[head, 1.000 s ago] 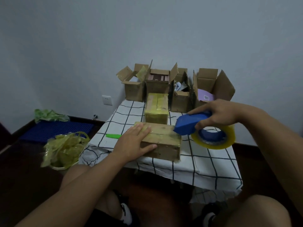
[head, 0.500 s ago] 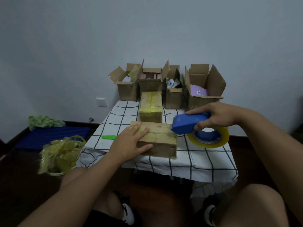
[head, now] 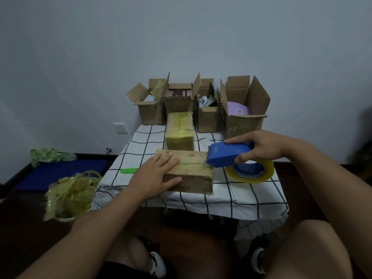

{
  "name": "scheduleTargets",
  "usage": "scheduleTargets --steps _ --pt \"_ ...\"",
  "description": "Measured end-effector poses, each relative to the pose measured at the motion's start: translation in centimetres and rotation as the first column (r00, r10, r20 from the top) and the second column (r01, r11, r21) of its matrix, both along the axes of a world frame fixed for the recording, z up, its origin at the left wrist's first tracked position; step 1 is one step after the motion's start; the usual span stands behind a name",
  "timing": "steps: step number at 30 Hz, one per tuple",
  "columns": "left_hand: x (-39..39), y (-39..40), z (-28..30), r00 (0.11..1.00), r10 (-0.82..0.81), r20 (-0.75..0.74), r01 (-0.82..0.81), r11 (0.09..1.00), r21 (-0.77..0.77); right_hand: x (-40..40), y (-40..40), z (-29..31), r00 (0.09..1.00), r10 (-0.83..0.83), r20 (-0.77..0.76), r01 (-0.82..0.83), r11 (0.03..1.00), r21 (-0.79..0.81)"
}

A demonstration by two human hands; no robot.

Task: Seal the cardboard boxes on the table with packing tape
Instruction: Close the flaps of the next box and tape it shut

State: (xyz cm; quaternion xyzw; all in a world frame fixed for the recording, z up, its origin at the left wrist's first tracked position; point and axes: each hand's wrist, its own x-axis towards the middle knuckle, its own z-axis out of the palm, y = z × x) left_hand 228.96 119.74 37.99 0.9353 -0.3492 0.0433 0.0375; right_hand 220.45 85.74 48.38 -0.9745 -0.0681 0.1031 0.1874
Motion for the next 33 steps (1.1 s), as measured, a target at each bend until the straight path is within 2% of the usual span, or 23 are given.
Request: scheduleTargets --steps 7,14,19,33 --pt "-0.6 -1.0 1.3 1.0 0.027 -0.015 -0.026 0.997 0.078 -0.2 -0.2 -1.2 1.0 -0.007 -0.018 0.008 0.999 0.045" --pt "-3.9 -6.7 2.3 0.992 0.108 0.065 -0.112 0.992 0.052 -0.9 -0.5 -2.4 0.999 -0.044 -0.008 0.044 0.992 0.117" --pt "-4.9 -9.4 1.1 0.996 -0.033 0.082 0.028 0.997 0.066 -1.9 -0.9 -3.0 0.995 -0.096 0.002 0.094 0.982 0.164" --pt "-4.4 -9.4 0.1 0.999 -0.025 0.027 0.024 1.0 0.014 -3.5 -0.4 -5.8 0.983 -0.184 0.016 0.169 0.929 0.329"
